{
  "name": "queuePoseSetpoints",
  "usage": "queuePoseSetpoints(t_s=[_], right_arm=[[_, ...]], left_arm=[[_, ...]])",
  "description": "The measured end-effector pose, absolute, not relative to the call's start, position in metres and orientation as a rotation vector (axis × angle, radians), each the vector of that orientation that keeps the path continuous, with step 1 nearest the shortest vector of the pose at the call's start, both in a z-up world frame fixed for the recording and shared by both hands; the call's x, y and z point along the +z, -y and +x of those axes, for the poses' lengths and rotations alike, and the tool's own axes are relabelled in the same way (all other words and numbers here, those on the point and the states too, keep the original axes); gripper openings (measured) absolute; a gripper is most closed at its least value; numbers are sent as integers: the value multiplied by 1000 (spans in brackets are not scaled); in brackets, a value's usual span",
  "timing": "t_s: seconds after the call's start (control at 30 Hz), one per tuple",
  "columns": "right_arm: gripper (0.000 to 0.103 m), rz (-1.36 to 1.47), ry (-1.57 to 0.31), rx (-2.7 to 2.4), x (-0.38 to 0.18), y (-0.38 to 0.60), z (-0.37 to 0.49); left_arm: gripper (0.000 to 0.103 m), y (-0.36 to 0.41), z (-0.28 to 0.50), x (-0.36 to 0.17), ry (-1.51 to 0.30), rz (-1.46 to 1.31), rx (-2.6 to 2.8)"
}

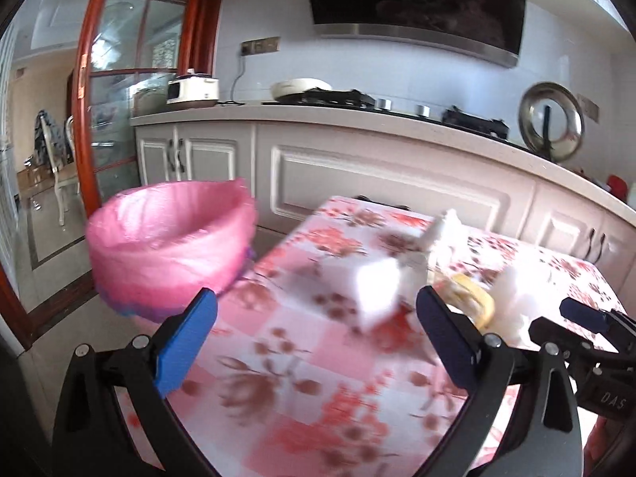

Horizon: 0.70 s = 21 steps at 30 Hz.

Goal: Collect trash
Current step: 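Grasp the white foam block with the right tool while the left tool grasps the white tissue ball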

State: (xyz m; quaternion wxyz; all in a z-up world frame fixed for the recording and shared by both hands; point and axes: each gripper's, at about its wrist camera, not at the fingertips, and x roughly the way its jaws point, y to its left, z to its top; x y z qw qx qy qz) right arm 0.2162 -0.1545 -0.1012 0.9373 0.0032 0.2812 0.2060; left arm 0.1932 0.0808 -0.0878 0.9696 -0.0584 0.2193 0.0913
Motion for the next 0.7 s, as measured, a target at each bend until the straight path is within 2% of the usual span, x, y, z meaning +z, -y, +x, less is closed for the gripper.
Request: queuePoseSetpoints(t_s=[0.33, 0.6, 0.7], right_arm=[[71, 71, -614, 288, -117, 207, 229], [71, 60, -669, 257, -134, 211, 261], [67, 46, -689, 256, -139, 206, 269]], left_arm=[[97, -29, 215, -98, -492, -39, 105], [97, -11, 244, -118, -539, -28, 81], [94, -8, 252, -123, -562, -25, 65]])
